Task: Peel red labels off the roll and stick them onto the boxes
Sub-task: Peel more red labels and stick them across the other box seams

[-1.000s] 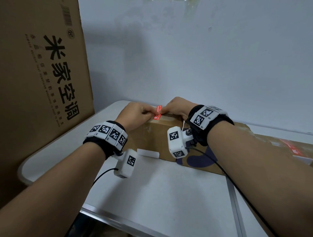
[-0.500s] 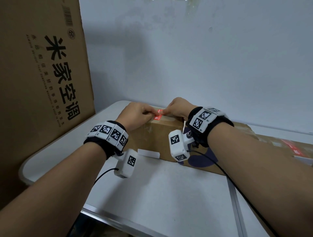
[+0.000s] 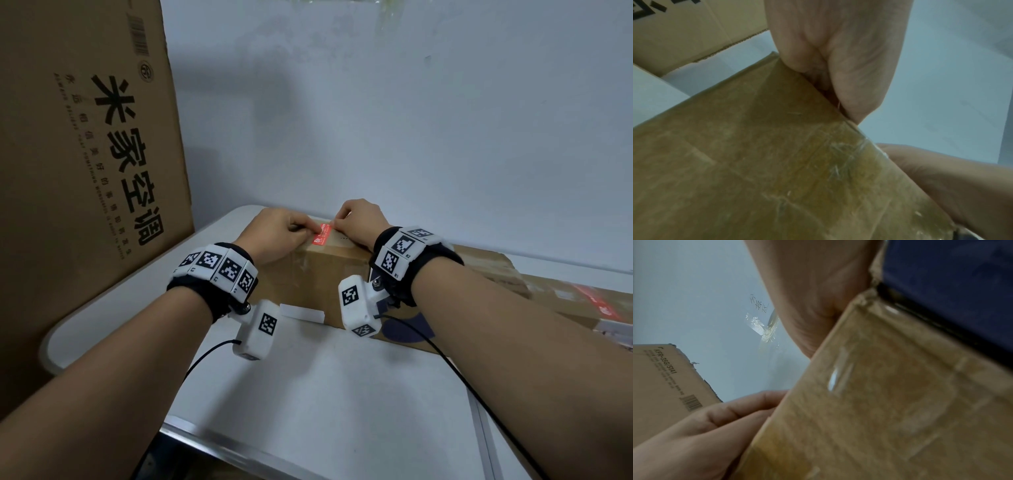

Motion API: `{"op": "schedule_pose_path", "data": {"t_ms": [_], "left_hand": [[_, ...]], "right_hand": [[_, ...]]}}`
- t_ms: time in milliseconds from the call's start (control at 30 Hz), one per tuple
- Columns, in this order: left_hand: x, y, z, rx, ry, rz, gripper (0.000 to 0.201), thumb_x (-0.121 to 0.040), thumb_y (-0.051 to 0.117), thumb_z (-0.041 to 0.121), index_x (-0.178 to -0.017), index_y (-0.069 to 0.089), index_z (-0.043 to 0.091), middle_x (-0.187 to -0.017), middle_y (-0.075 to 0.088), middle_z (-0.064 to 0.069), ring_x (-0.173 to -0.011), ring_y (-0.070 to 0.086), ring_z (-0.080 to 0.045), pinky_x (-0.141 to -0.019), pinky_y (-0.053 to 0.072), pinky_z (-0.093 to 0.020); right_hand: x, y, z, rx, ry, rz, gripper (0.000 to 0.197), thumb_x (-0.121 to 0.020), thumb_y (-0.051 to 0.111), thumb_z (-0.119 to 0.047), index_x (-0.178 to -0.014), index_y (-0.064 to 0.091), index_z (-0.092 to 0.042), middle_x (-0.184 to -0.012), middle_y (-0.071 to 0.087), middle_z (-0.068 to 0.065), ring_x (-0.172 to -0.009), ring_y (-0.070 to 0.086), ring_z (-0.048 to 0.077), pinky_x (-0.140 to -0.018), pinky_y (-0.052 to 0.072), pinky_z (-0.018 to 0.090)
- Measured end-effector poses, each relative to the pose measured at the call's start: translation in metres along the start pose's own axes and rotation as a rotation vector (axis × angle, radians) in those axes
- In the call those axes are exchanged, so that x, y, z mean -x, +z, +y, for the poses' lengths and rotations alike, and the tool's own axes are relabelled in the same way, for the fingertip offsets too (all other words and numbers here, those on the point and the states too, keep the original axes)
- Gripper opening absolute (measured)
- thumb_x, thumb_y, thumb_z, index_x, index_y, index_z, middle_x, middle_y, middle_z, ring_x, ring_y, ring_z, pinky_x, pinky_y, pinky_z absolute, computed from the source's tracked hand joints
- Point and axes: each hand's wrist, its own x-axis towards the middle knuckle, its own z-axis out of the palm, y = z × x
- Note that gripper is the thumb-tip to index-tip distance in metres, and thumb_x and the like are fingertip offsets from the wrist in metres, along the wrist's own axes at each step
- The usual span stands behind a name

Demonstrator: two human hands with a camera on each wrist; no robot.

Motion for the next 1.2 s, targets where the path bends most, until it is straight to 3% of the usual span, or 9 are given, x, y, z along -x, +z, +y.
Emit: {"op": "schedule_pose_path", "data": {"t_ms": [167,267,500,667,800,933,1066,1200], "left_hand": [[-0.010,0.002,0.000,-0.185,0.064,-0.119,0.029,-0.097,0.049,0.024,-0.119,0.068,0.029,-0.121,0.061,0.002,-0.111,0.056,-0.017,-0.091,0.039,-0.025],[-0.015,0.004,0.004,-0.224,0.054,-0.136,0.034,-0.098,0.045,0.020,-0.124,0.065,0.025,-0.122,0.055,-0.001,-0.112,0.051,-0.019,-0.089,0.033,-0.022],[-0.020,0.004,0.009,-0.289,0.016,-0.149,0.036,-0.097,0.045,0.023,-0.129,0.061,0.022,-0.123,0.051,-0.003,-0.116,0.046,-0.022,-0.094,0.031,-0.024],[-0.018,0.001,0.007,-0.281,-0.005,-0.116,0.036,-0.096,0.044,0.019,-0.125,0.064,0.019,-0.126,0.052,-0.002,-0.115,0.049,-0.020,-0.088,0.032,-0.022],[-0.013,-0.002,-0.001,-0.248,-0.001,-0.052,0.033,-0.094,0.046,0.016,-0.119,0.068,0.016,-0.130,0.057,0.000,-0.119,0.052,-0.019,-0.098,0.034,-0.024],[-0.010,0.001,-0.004,-0.250,0.043,-0.027,0.033,-0.094,0.046,0.013,-0.118,0.068,0.013,-0.130,0.059,-0.002,-0.118,0.053,-0.019,-0.100,0.035,-0.025],[-0.008,0.004,-0.006,-0.256,0.057,-0.009,0.033,-0.094,0.046,0.014,-0.118,0.068,0.012,-0.128,0.060,-0.003,-0.116,0.054,-0.020,-0.099,0.037,-0.027],[-0.007,0.005,-0.004,-0.258,0.047,0.002,0.032,-0.093,0.047,0.014,-0.117,0.069,0.011,-0.129,0.059,-0.004,-0.116,0.055,-0.022,-0.100,0.037,-0.028]], "right_hand": [[0.003,0.000,0.001,0.006,-0.032,0.001,0.017,-0.087,0.060,-0.017,-0.099,0.070,-0.011,-0.111,0.070,0.007,-0.107,0.062,0.023,-0.086,0.047,0.029],[0.003,0.000,0.002,0.004,-0.025,-0.001,0.016,-0.086,0.059,-0.017,-0.097,0.070,-0.013,-0.111,0.070,0.006,-0.108,0.062,0.023,-0.089,0.049,0.032],[0.006,0.000,0.001,0.004,-0.029,-0.014,0.015,-0.087,0.058,-0.019,-0.096,0.069,-0.013,-0.110,0.070,0.007,-0.107,0.062,0.024,-0.093,0.051,0.036],[0.009,-0.002,-0.001,0.013,-0.024,-0.020,0.017,-0.087,0.058,-0.019,-0.096,0.070,-0.010,-0.110,0.071,0.008,-0.106,0.063,0.025,-0.093,0.051,0.038],[0.011,-0.005,-0.004,0.063,-0.041,-0.038,0.018,-0.090,0.057,-0.020,-0.101,0.069,-0.012,-0.114,0.069,0.007,-0.110,0.061,0.025,-0.094,0.050,0.036],[0.017,-0.015,-0.012,0.198,-0.176,-0.104,0.026,-0.092,0.051,-0.009,-0.112,0.067,-0.012,-0.124,0.063,0.008,-0.117,0.057,0.024,-0.099,0.046,0.033],[0.032,-0.018,-0.016,0.313,-0.281,-0.146,0.039,-0.091,0.043,0.000,-0.113,0.071,-0.017,-0.125,0.058,0.010,-0.114,0.057,0.026,-0.093,0.045,0.031],[0.043,-0.012,-0.012,0.344,-0.305,-0.120,0.040,-0.091,0.045,-0.004,-0.114,0.072,-0.022,-0.122,0.060,0.009,-0.108,0.060,0.030,-0.088,0.048,0.034]]}}
